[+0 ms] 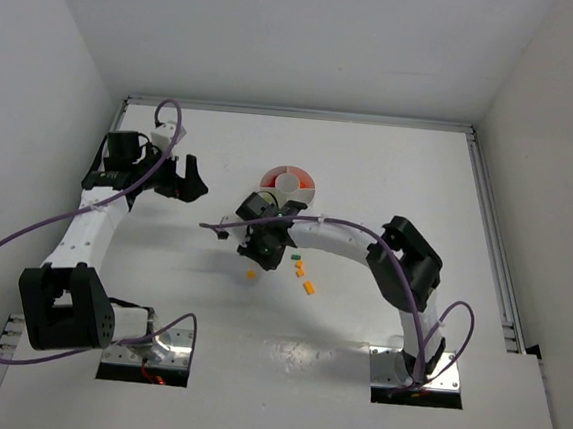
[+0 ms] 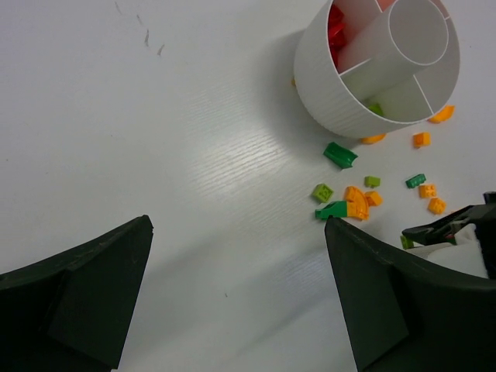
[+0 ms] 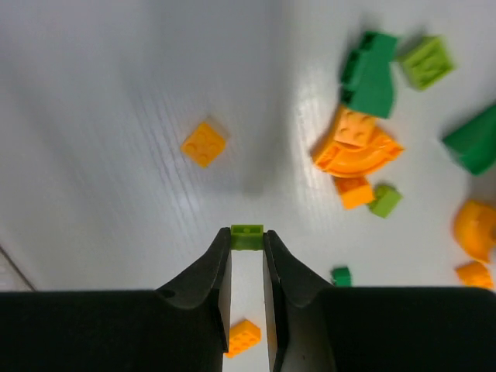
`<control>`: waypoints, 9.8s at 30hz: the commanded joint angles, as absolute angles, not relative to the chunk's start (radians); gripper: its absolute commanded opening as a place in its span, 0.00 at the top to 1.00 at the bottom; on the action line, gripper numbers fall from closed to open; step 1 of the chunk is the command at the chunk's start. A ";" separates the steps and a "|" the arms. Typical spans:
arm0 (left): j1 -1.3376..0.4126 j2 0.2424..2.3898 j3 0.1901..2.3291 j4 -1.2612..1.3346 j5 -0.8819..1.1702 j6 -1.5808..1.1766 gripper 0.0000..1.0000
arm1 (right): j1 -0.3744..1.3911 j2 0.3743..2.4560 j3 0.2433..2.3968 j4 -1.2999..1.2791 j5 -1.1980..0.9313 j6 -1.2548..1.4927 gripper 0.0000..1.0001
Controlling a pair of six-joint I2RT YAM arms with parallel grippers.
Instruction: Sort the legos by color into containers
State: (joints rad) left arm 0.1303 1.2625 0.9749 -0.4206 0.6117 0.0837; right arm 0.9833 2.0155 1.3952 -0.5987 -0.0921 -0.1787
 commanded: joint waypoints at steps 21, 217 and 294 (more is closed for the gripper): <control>0.123 1.302 1.043 -0.373 0.603 -0.004 0.00 | 0.827 2.023 1.908 -0.732 0.064 -0.170 1.00; 0.150 1.321 1.042 -0.325 0.624 -0.031 0.00 | 0.848 2.121 1.497 -0.531 -0.040 -0.184 0.68; -0.024 1.146 0.813 -0.594 0.936 0.555 0.26 | 0.628 1.812 1.614 -0.620 0.120 0.003 0.67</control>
